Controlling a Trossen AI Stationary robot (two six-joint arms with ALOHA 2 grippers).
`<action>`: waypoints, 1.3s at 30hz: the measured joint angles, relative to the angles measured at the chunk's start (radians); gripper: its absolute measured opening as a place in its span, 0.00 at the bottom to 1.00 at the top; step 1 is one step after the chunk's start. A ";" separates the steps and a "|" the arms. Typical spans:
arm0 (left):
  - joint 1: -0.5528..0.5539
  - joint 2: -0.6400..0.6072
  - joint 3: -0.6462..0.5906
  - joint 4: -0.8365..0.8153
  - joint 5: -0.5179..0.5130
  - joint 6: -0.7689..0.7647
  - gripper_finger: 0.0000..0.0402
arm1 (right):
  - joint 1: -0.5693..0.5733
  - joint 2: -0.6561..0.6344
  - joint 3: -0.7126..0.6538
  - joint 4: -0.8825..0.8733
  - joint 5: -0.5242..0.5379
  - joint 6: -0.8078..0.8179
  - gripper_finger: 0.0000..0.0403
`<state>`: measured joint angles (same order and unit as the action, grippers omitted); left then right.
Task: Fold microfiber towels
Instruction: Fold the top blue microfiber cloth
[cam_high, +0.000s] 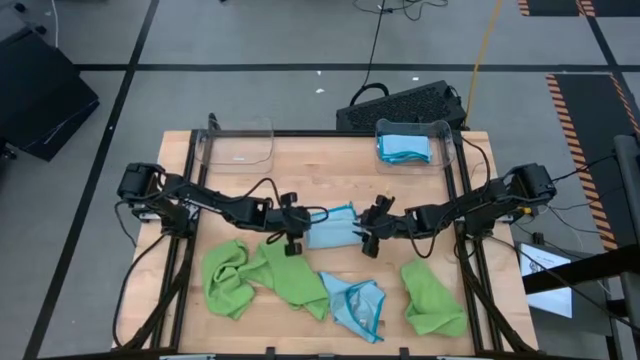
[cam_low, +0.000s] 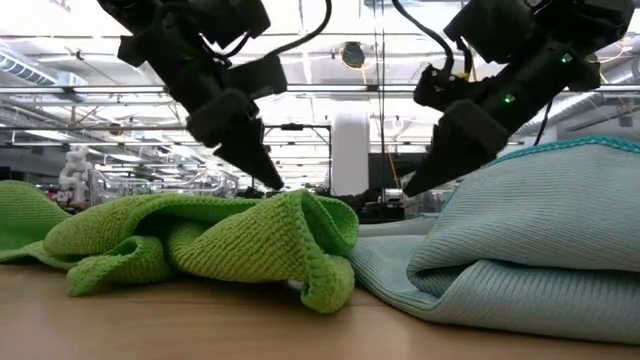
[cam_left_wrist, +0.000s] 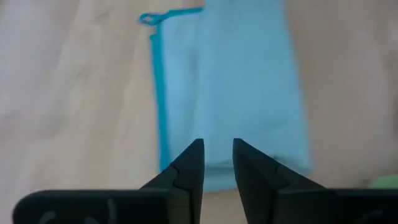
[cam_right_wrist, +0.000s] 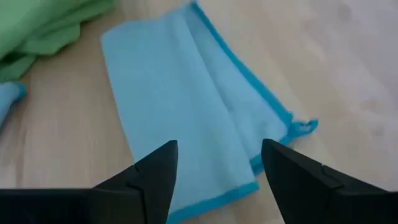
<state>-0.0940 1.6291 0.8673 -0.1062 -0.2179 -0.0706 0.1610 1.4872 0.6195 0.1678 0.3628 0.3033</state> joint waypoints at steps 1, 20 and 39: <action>0.000 0.000 0.000 0.009 0.020 -0.019 0.22 | -0.001 0.000 -0.004 -0.001 -0.001 0.013 0.55; 0.033 0.086 0.001 0.135 0.057 -0.092 0.60 | -0.150 0.000 -0.223 0.307 -0.210 0.229 0.46; 0.068 0.086 0.001 0.210 0.148 -0.096 0.63 | -0.167 0.049 -0.276 0.456 -0.211 0.320 0.43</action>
<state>-0.0265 1.7149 0.8680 0.1034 -0.0704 -0.1665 -0.0061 1.5364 0.3435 0.6237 0.1516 0.6232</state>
